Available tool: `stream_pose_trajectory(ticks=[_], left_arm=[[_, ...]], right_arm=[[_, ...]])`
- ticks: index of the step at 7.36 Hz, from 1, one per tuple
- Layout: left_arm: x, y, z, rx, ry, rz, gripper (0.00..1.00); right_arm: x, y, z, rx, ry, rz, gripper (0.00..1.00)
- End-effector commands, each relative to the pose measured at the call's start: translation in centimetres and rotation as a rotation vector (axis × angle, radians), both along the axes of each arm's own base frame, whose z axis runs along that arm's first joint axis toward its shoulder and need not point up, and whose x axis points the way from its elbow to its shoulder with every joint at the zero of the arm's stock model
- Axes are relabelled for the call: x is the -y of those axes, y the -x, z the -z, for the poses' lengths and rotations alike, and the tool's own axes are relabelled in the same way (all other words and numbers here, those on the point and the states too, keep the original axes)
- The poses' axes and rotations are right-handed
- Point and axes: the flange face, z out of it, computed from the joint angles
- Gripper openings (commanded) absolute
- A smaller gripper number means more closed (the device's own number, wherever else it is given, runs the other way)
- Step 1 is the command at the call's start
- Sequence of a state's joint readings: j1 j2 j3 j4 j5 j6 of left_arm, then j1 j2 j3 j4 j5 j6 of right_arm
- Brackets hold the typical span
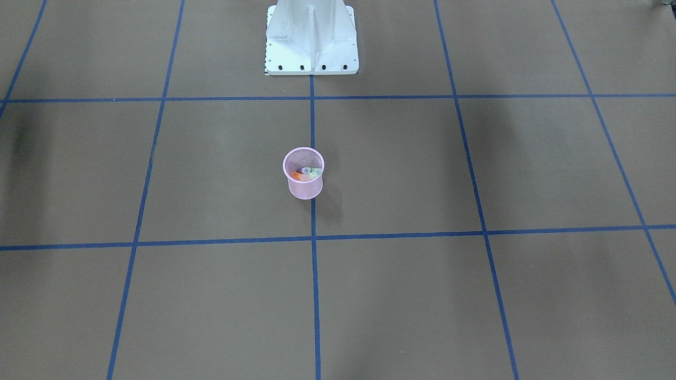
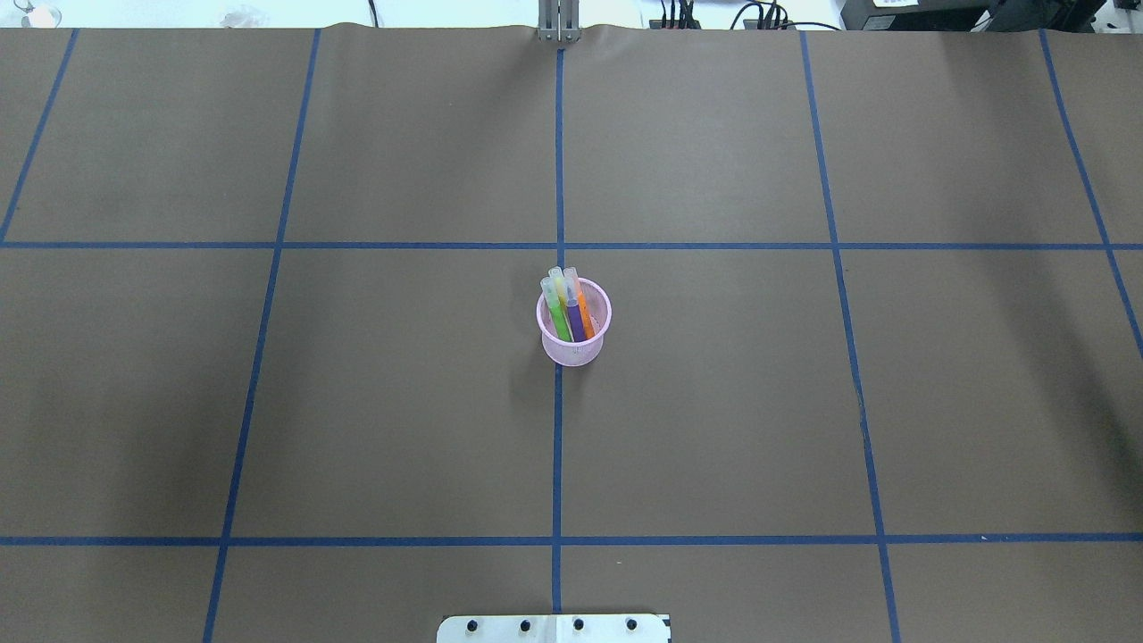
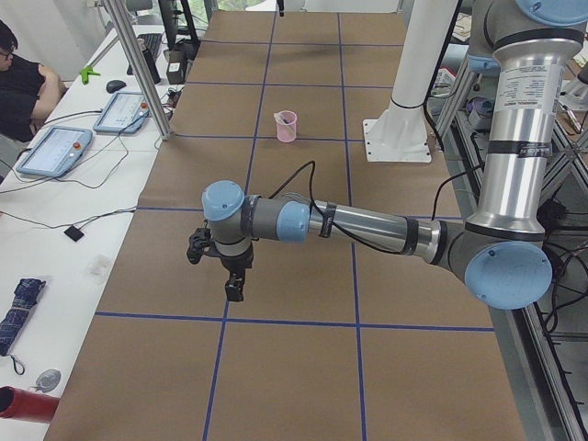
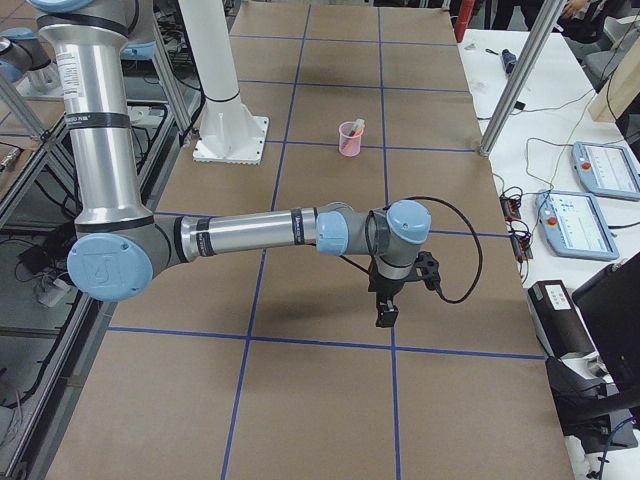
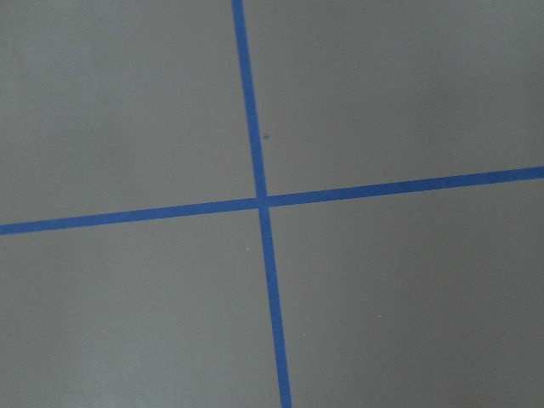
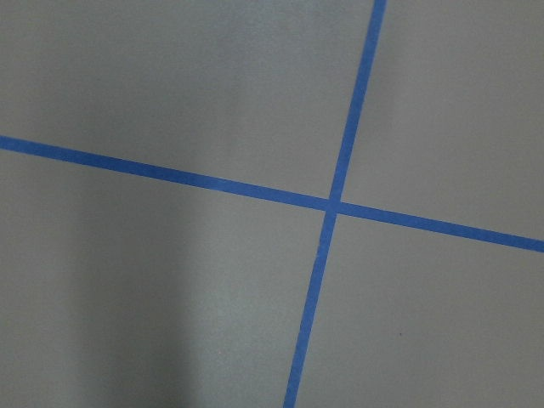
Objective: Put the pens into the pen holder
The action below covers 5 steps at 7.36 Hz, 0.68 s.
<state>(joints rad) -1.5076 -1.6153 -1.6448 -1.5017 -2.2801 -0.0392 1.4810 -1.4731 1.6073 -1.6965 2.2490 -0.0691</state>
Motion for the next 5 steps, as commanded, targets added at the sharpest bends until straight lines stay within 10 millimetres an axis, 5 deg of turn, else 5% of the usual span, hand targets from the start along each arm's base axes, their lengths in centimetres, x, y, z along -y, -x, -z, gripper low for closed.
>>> stream_pose_trajectory(ticks=[1, 2, 5], left_arm=[[-1.3, 3.8, -1.6, 0.002, 0.019, 0.050, 1.00], [-1.5, 5.4, -2.4, 0.002, 0.003, 0.043, 1.00], [-1.2, 5.6, -2.0, 0.001, -0.014, 0.042, 1.00]], right_arm=[[-0.2, -3.2, 0.1, 0.020, 0.000, -0.063, 1.00], [-0.2, -3.9, 0.7, 0.081, 0.000, -0.084, 1.00], [-0.9, -4.6, -0.3, 0.103, 0.022, -0.099, 1.00]])
